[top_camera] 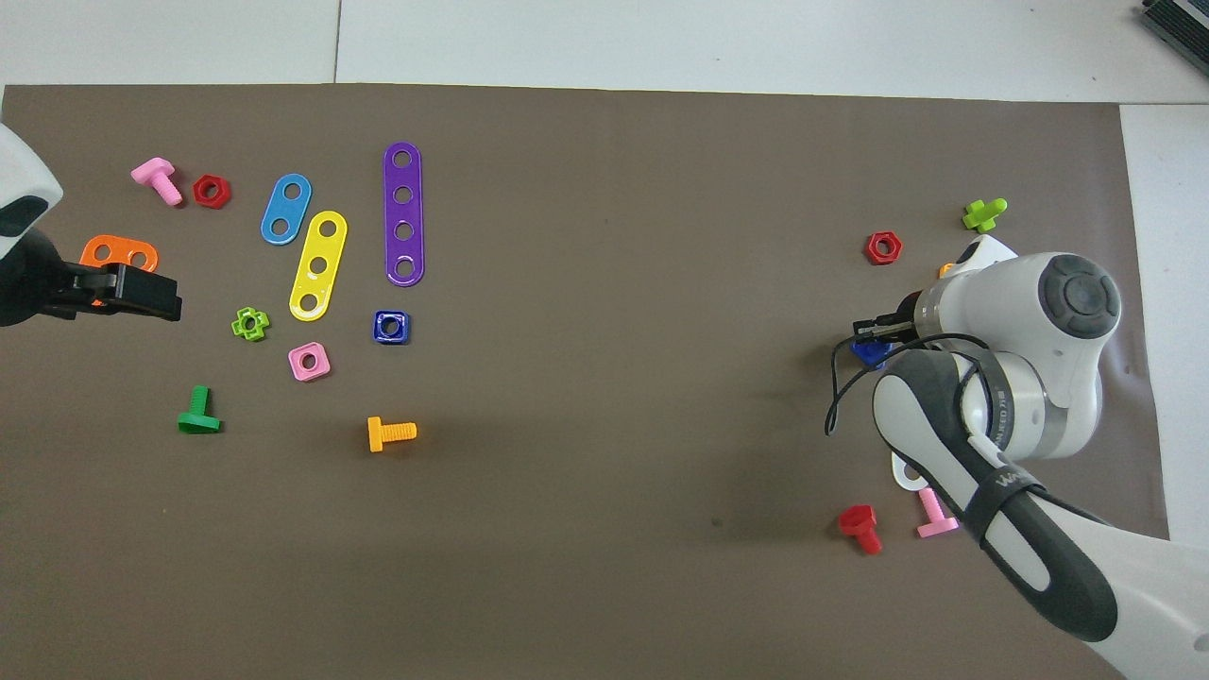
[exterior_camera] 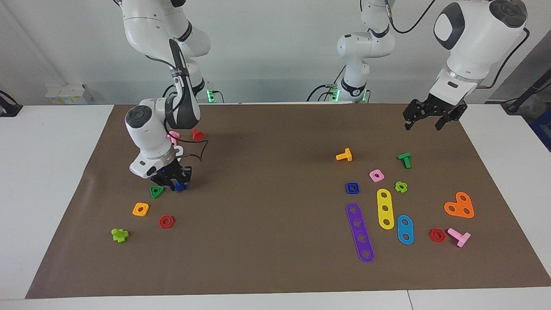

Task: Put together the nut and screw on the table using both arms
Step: 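Lower the right gripper over the blue bolt, then close the right gripper on the blue bolt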

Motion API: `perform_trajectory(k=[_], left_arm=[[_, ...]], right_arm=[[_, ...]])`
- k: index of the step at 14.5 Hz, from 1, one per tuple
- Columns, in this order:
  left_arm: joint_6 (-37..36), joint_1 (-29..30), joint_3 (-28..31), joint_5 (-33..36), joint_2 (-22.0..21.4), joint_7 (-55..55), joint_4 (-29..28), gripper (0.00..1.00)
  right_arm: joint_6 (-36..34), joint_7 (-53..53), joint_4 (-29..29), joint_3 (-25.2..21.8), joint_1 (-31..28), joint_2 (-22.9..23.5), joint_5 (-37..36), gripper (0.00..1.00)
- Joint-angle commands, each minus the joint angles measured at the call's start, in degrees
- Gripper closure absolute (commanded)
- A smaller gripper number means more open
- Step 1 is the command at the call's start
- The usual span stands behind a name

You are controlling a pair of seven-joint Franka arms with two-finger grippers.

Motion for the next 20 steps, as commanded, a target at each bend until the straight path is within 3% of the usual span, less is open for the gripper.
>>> perform_trajectory(k=[1,2,3,4,5,14,15,16,17,20], left_arm=[[-1.26,0.54,-0.15,-0.56,0.02,0.0,0.67,0.0],[-1.17,0.54,-0.15,-0.56,0.02,0.0,0.67,0.0],[-1.17,0.54,-0.15,-0.56,0.02,0.0,0.67,0.0],[-1.17,0.54,-0.15,-0.56,0.02,0.0,0.67,0.0],[-1.17,0.54,-0.15,-0.56,0.02,0.0,0.67,0.0],[-1.26,0.54,-0.15,-0.56,0.02,0.0,0.58,0.0],[-1.17,0.54,-0.15,-0.56,0.02,0.0,0.67,0.0],[-1.17,0.54,-0.15,-0.56,0.02,0.0,0.67,0.0],[-1.17,0.54,-0.15,-0.56,0.02,0.0,0.67,0.0],[-1.17,0.54,-0.15,-0.56,0.02,0.0,0.67,0.0]], right_arm=[[1.49,-1.77,-1.01,0.13,-0.04,-0.48,1.76,0.58],[1.49,-1.77,-1.01,0.13,-0.04,-0.48,1.76,0.59],[1.49,-1.86,-1.01,0.13,-0.04,-0.48,1.76,0.67],[1.49,-2.03,-1.1,0.13,0.13,-0.48,1.76,0.89],[1.49,-1.95,-1.19,0.13,0.83,-0.48,1.76,1.0],[-3.7,-0.81,2.77,0.13,1.01,-0.22,1.76,1.0],[-3.61,-0.63,2.68,0.13,1.01,-0.22,1.76,0.93],[-3.52,-0.02,2.24,0.13,1.01,-0.39,1.76,0.3],[-3.26,0.25,1.72,0.13,1.01,-0.65,1.76,0.13],[-3.35,-0.54,-0.22,0.13,0.49,-1.36,1.76,0.13]])
